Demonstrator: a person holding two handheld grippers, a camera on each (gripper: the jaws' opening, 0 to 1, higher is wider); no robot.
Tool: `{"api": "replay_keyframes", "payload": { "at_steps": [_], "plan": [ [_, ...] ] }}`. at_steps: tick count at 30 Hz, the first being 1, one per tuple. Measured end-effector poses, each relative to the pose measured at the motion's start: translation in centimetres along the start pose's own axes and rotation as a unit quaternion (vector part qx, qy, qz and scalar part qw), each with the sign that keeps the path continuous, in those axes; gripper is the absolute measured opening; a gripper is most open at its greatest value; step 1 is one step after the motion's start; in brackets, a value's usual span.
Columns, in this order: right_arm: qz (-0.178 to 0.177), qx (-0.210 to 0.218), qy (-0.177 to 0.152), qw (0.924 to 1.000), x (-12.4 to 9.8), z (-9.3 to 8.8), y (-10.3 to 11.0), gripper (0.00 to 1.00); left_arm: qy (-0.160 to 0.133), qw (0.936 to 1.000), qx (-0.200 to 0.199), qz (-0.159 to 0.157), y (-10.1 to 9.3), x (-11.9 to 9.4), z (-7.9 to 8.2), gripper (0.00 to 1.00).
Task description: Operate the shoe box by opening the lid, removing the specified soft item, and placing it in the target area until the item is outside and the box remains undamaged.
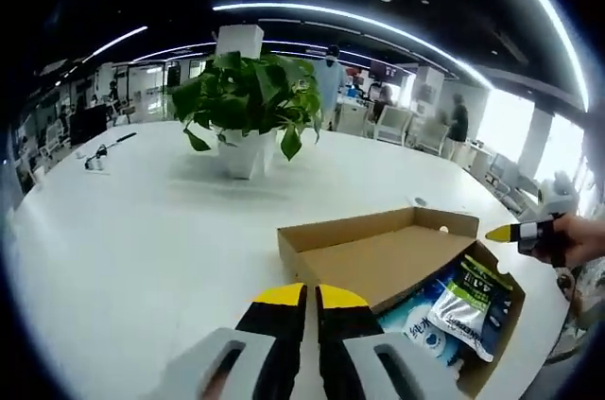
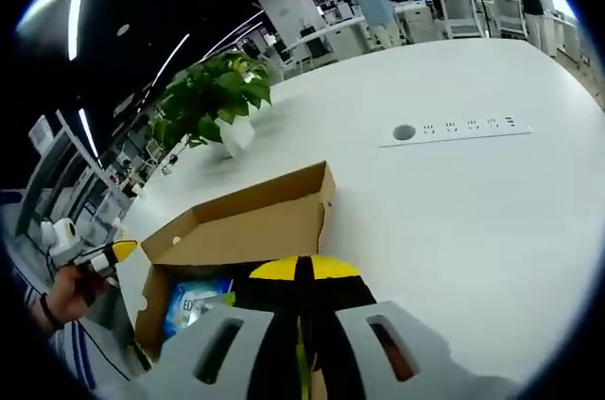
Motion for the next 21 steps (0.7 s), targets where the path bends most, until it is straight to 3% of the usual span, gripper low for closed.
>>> {"api": "replay_keyframes", "payload": {
  "at_steps": [10, 21],
  "plan": [
    [0.019, 0.0, -0.016, 0.9997, -2.5, -1.5, 0.4, 0.03, -0.008, 0.9999, -0.01, -0.004, -1.3, -3.2, -1.4, 0.04],
    [0.035, -0.009, -0.032, 0.9988, -5.5, -2.8, 0.1, 0.04, -0.01, 0.9995, -0.01, -0.029, -3.9, -4.5, -2.3, 0.05]
  ]
}}
Point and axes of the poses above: the point that each gripper's makers call its tool centre point, and the gripper's own axes: x roughly forward along the fingers, y roughly to its left, z roughly out of its top, the point moved 9 cm from there along -x, roughly backward along the fingers, and after that the axes turned 11 degrees about -z, right-handed, at the moved point
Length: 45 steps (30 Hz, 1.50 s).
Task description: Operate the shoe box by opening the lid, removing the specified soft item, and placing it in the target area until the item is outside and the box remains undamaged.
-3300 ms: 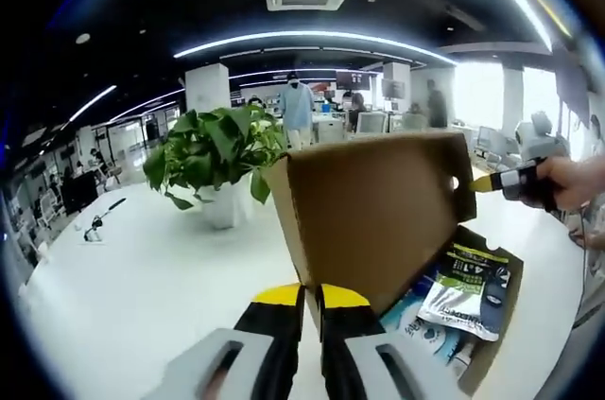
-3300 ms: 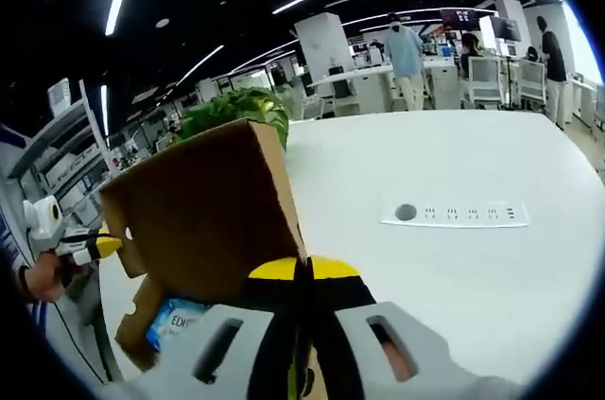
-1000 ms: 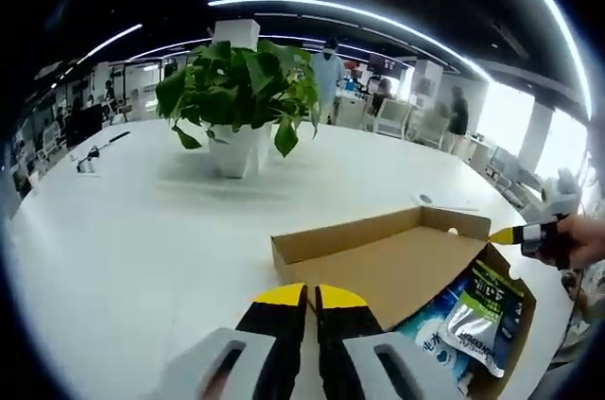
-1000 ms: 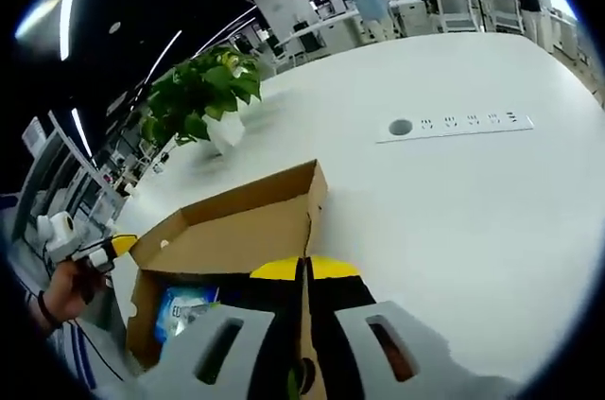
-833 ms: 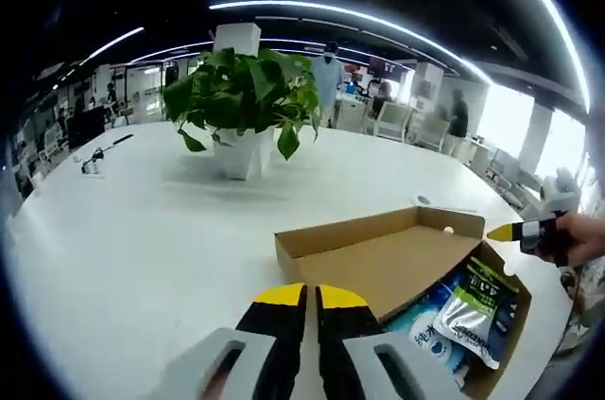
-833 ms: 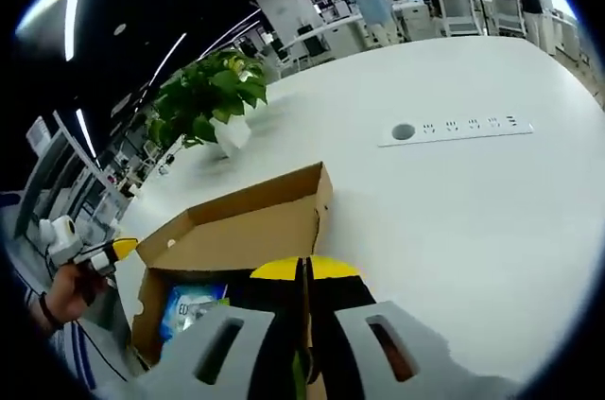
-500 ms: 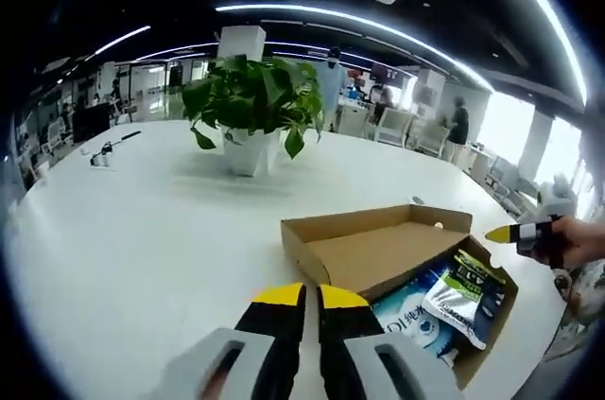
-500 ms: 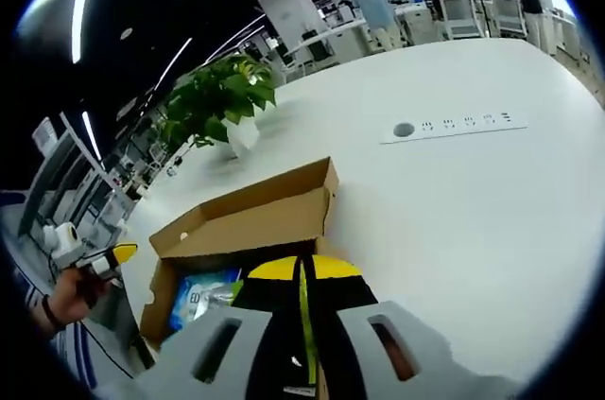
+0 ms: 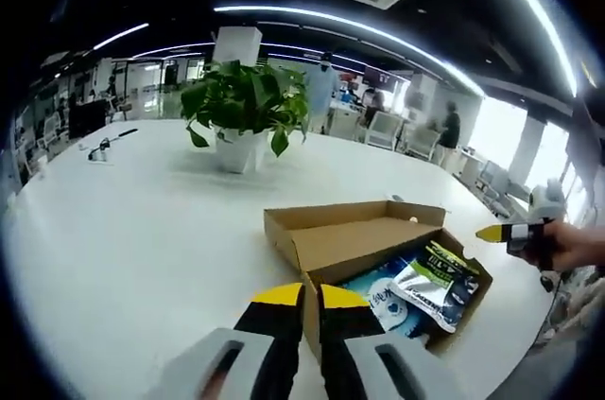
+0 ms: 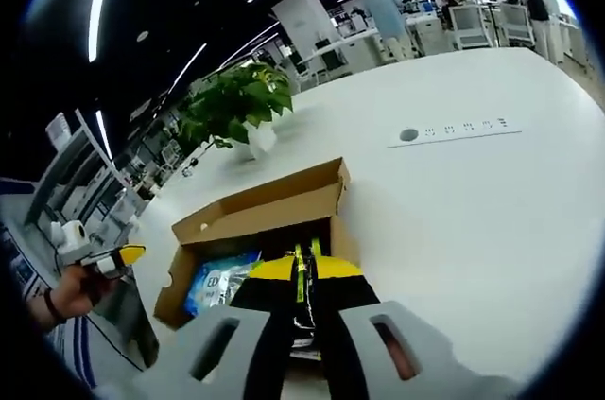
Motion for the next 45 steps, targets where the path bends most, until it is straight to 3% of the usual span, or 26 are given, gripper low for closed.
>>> {"api": "replay_keyframes", "payload": {
  "at_steps": [18, 28, 32, 35, 41, 45],
  "plan": [
    [0.02, -0.01, -0.001, 0.9997, -3.0, -2.5, -0.5, 0.07, 0.031, 0.9973, 0.014, -0.065, -5.8, 1.7, -2.3, 0.06],
    [0.028, -0.013, -0.015, 0.9994, -5.3, -3.5, -0.9, 0.08, 0.064, 0.9937, 0.012, -0.091, -7.3, 3.2, -3.4, 0.08],
    [0.03, -0.012, -0.019, 0.9993, -6.2, -3.8, -1.4, 0.1, 0.096, 0.9907, 0.013, -0.095, -8.0, 3.9, -4.0, 0.1],
    [0.029, -0.012, -0.023, 0.9993, -6.9, -4.3, -1.6, 0.11, 0.119, 0.9871, -0.002, -0.107, -8.4, 4.9, -4.6, 0.16],
    [0.029, -0.011, -0.028, 0.9991, -8.3, -5.4, -1.5, 0.13, 0.151, 0.9805, -0.017, -0.125, -8.5, 6.8, -5.4, 0.19],
    [0.029, -0.009, -0.033, 0.999, -8.9, -5.7, -1.6, 0.14, 0.159, 0.9782, -0.04, -0.128, -8.5, 7.5, -5.7, 0.2]
  ]
}}
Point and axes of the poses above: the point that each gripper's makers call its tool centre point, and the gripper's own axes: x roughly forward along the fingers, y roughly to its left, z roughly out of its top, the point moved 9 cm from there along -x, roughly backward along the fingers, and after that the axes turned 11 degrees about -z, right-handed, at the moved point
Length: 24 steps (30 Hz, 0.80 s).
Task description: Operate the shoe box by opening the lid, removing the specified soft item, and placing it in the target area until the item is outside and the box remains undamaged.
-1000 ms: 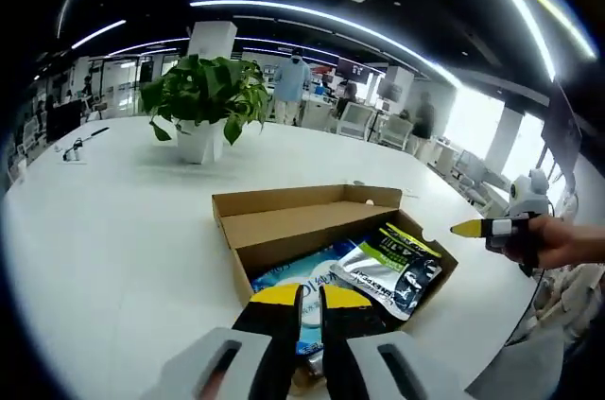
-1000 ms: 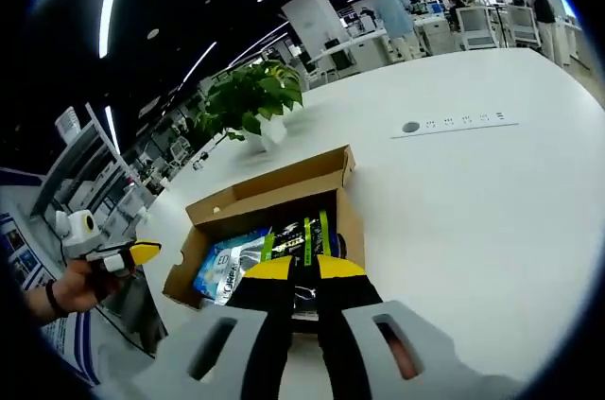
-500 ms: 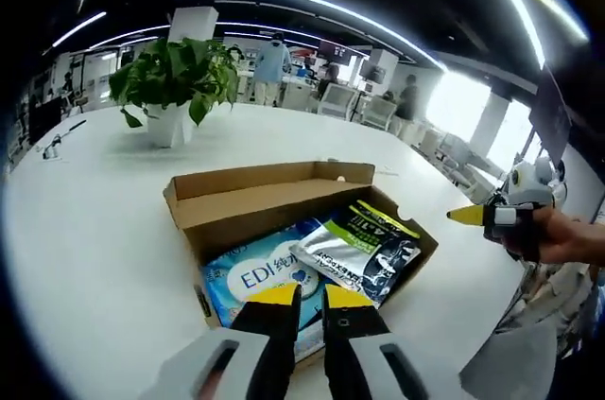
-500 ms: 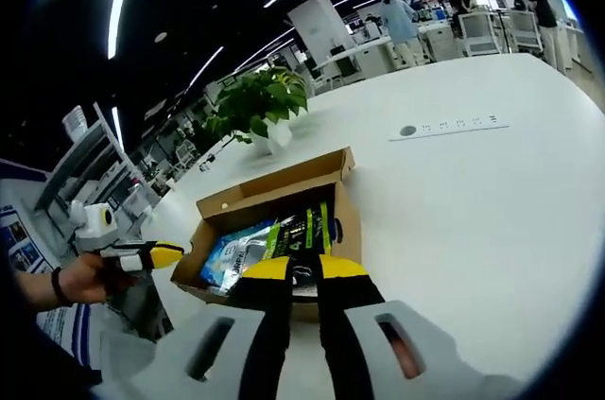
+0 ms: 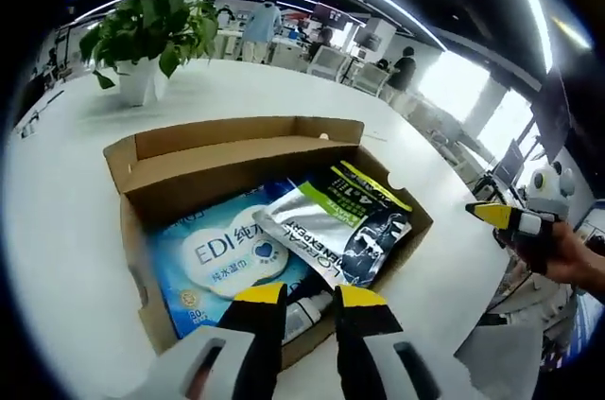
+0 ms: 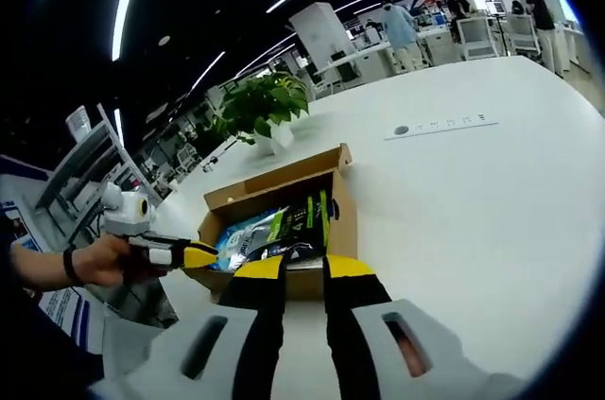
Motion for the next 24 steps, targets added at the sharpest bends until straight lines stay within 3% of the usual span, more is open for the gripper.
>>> {"api": "replay_keyframes", "payload": {
  "at_steps": [12, 15, 24],
  "plan": [
    [-0.003, 0.01, -0.004, 0.9999, -1.6, -1.1, -0.1, 0.18, 0.024, 0.9993, -0.026, -0.007, -0.5, 1.7, 0.2, 0.21],
    [-0.005, 0.013, 0.0, 0.9999, -1.9, -1.6, -0.3, 0.18, 0.021, 0.9986, -0.043, -0.022, -0.5, 1.9, 0.4, 0.21],
    [-0.011, 0.022, 0.008, 0.9997, -2.2, -2.4, -0.5, 0.17, 0.035, 0.998, -0.041, -0.032, -0.6, 2.7, 0.4, 0.21]
  ]
}}
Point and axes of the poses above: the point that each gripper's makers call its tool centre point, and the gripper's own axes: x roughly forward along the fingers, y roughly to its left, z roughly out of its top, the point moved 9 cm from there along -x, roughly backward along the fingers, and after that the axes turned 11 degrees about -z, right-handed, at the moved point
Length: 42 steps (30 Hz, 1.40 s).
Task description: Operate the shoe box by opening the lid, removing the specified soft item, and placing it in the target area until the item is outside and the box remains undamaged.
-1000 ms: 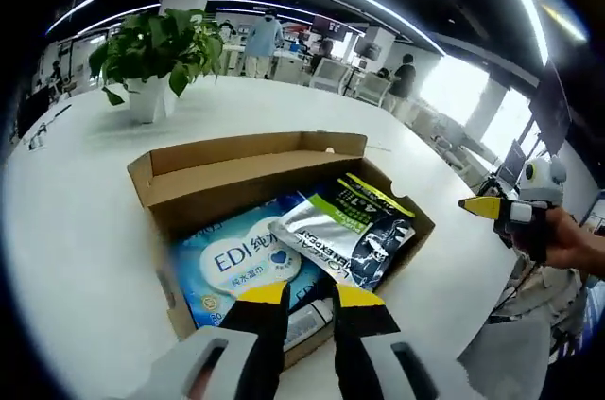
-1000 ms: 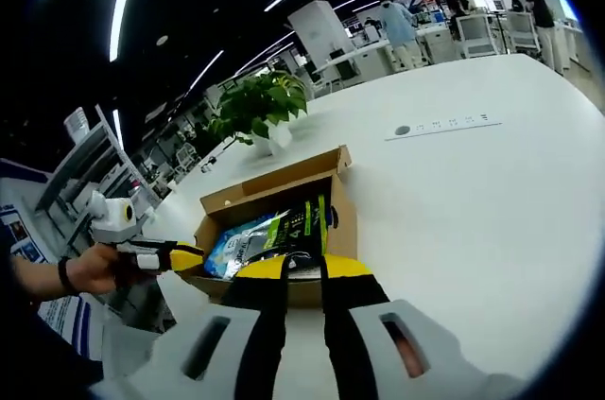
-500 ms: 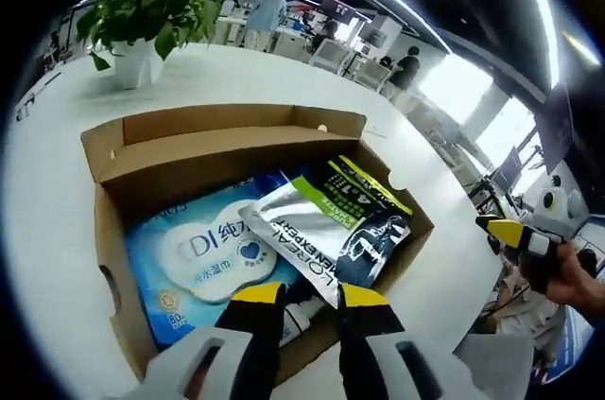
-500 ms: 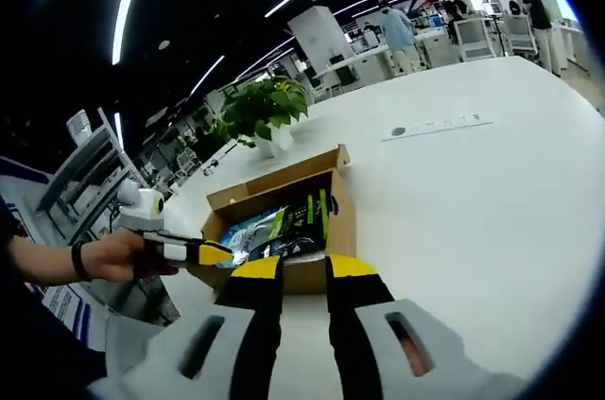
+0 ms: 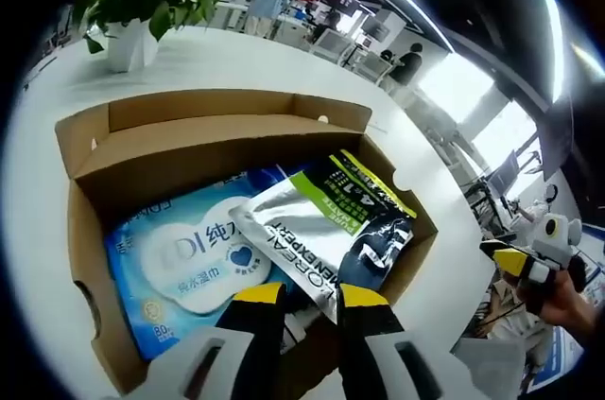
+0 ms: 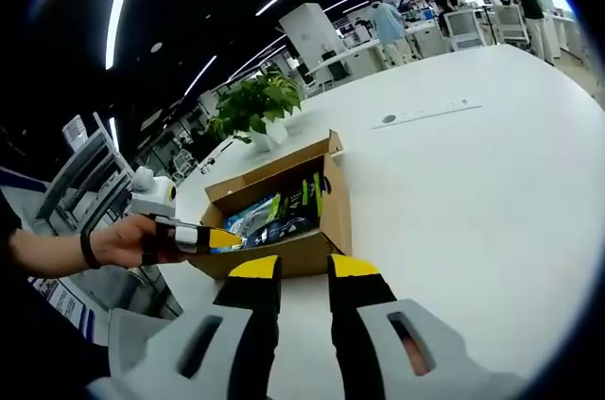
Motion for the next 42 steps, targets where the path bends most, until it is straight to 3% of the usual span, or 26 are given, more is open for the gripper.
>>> {"api": "replay_keyframes", "payload": {
  "at_steps": [5, 10, 27, 34, 42],
  "plan": [
    [0.001, -0.003, 0.005, 1.0, 0.2, 0.1, 0.2, 0.17, -0.002, 1.0, -0.003, -0.004, 0.0, 0.3, 0.1, 0.17],
    [0.002, -0.006, 0.008, 0.9999, 0.6, 0.3, 0.4, 0.17, -0.029, 0.9996, -0.001, 0.0, -0.1, 0.1, 0.4, 0.03],
    [0.026, -0.032, 0.027, 0.9988, 3.3, 1.7, 2.5, 0.17, -0.032, 0.9993, 0.015, 0.016, 1.2, -0.8, 0.2, 0.02],
    [0.037, -0.049, 0.046, 0.997, 5.6, 2.0, 3.9, 0.16, -0.027, 0.9995, 0.012, 0.013, 1.6, -1.2, 0.1, 0.02],
    [0.023, -0.049, 0.06, 0.9967, 9.4, 3.5, 4.4, 0.18, -0.017, 0.9995, 0.02, 0.015, 2.2, -1.9, -0.1, 0.02]
  ]
}}
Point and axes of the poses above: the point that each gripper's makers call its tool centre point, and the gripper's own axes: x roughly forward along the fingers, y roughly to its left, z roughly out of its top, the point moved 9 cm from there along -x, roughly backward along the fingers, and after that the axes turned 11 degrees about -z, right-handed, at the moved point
